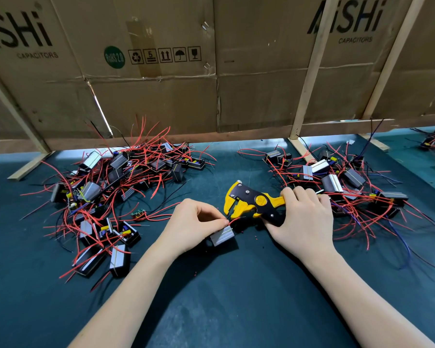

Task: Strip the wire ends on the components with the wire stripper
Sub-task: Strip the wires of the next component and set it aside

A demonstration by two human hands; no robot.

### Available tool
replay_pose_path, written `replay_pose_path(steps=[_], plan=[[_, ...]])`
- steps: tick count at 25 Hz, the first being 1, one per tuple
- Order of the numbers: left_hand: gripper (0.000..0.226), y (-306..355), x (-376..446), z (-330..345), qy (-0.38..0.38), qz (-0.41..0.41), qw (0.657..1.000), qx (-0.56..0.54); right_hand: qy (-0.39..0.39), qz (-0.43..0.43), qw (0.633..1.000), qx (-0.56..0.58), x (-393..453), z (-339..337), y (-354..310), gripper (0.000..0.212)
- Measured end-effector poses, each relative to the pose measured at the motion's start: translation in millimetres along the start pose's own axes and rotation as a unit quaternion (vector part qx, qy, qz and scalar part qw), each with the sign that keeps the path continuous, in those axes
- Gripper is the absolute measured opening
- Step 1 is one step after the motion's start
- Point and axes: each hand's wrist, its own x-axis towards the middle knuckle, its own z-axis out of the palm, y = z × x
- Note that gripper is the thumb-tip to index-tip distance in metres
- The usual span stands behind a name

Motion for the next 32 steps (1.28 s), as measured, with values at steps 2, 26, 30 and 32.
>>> replay_pose_path(steps=[2,26,30,32], plan=[[0.015,-0.9,0.4,1.8,0.006,-0.011,1.0,-0.016,0.005,-0.004,1.0,0.0,-0.2,-0.2,-1.7,0.055],[0.009,-2.0,2.1,-0.2,-0.01,-0.055,0.991,-0.118,0.023,-0.014,1.0,-0.01,1.0,-2.1,-2.1,0.045],[0.01,-2.0,1.9,-0.1,-0.017,-0.06,0.992,-0.112,0.03,-0.025,0.999,-0.015,0.7,-1.7,-1.8,0.045],[0.012,-2.3,2.1,-0.6,-0.019,-0.066,0.991,-0.116,0.032,-0.028,0.999,-0.017,1.2,-1.6,-1.6,0.045]])
